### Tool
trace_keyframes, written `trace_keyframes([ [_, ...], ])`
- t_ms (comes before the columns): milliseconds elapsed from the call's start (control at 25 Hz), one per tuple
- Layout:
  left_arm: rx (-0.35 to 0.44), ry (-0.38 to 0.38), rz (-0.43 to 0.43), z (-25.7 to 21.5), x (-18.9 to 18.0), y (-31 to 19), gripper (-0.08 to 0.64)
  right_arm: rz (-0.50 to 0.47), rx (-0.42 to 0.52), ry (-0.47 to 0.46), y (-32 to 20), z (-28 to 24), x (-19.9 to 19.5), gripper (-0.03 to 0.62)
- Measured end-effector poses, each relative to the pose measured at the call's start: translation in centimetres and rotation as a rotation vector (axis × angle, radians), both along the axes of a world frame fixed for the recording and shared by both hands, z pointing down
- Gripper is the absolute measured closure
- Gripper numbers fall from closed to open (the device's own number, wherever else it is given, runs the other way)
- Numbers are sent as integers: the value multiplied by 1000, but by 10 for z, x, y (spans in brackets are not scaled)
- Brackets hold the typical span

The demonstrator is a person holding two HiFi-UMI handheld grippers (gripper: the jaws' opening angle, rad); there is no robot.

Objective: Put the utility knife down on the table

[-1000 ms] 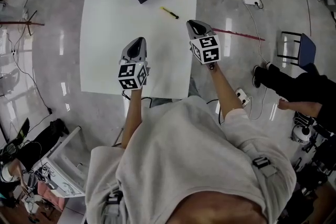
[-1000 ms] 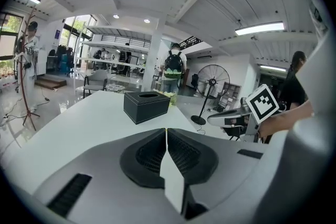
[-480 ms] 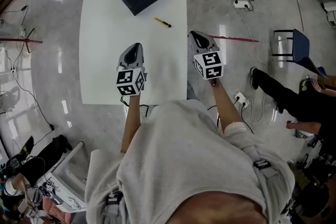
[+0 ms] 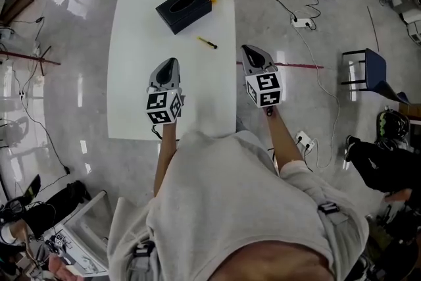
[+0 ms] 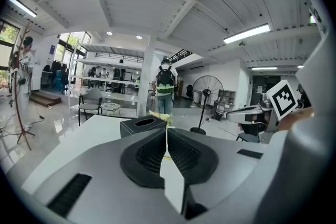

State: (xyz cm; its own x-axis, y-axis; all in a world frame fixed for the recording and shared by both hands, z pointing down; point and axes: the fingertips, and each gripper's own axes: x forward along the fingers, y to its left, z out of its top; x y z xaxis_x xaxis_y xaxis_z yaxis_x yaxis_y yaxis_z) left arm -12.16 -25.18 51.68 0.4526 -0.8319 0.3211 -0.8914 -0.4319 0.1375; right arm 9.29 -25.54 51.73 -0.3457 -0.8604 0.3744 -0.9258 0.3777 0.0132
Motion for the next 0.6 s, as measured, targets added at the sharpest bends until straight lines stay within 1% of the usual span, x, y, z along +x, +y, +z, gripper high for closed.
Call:
trace_keyframes([
  [320, 64, -1, -3, -24, -4, -10, 534, 12, 62, -11, -5, -22, -2, 560],
  [600, 92, 4, 3, -34, 3, -10, 534, 17, 86, -16, -3, -31, 2, 560],
])
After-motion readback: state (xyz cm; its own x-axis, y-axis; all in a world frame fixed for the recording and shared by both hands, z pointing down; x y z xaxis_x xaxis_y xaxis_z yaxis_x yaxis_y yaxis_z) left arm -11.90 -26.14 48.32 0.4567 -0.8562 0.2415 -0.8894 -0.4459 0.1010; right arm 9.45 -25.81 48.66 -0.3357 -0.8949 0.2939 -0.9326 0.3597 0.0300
